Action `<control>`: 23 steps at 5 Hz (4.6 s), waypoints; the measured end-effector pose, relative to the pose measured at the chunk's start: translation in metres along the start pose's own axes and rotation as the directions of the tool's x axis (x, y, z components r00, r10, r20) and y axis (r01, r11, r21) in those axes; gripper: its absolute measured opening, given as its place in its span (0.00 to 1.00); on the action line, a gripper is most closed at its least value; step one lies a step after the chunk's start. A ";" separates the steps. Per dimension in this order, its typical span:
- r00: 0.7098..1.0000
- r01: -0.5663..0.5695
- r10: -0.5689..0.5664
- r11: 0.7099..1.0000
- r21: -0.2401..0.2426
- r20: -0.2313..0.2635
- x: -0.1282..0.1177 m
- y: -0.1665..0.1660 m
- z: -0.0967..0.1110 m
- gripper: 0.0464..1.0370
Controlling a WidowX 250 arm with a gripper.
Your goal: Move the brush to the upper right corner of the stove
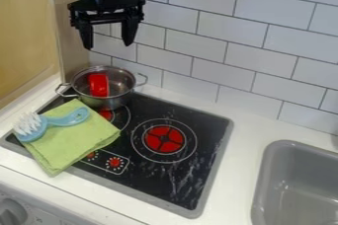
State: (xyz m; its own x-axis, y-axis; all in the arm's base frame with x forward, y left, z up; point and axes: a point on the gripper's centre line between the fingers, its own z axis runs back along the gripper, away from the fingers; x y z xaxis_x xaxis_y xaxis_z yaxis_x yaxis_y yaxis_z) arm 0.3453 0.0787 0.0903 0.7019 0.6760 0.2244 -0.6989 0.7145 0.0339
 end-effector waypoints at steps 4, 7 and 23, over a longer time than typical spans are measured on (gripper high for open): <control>0.729 0.679 -0.683 0.718 -0.154 0.034 -0.042 0.002 -0.018 0.96; 0.638 0.756 -0.769 0.615 -0.223 0.044 -0.070 0.039 -0.025 0.96; 0.322 0.901 -0.938 0.346 -0.264 -0.130 -0.085 0.079 -0.039 0.72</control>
State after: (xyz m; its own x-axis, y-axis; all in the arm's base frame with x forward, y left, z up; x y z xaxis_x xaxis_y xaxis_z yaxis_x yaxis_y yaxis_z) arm 0.2360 0.0848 0.0358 0.8992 -0.4290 -0.0859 0.4269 0.9033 -0.0430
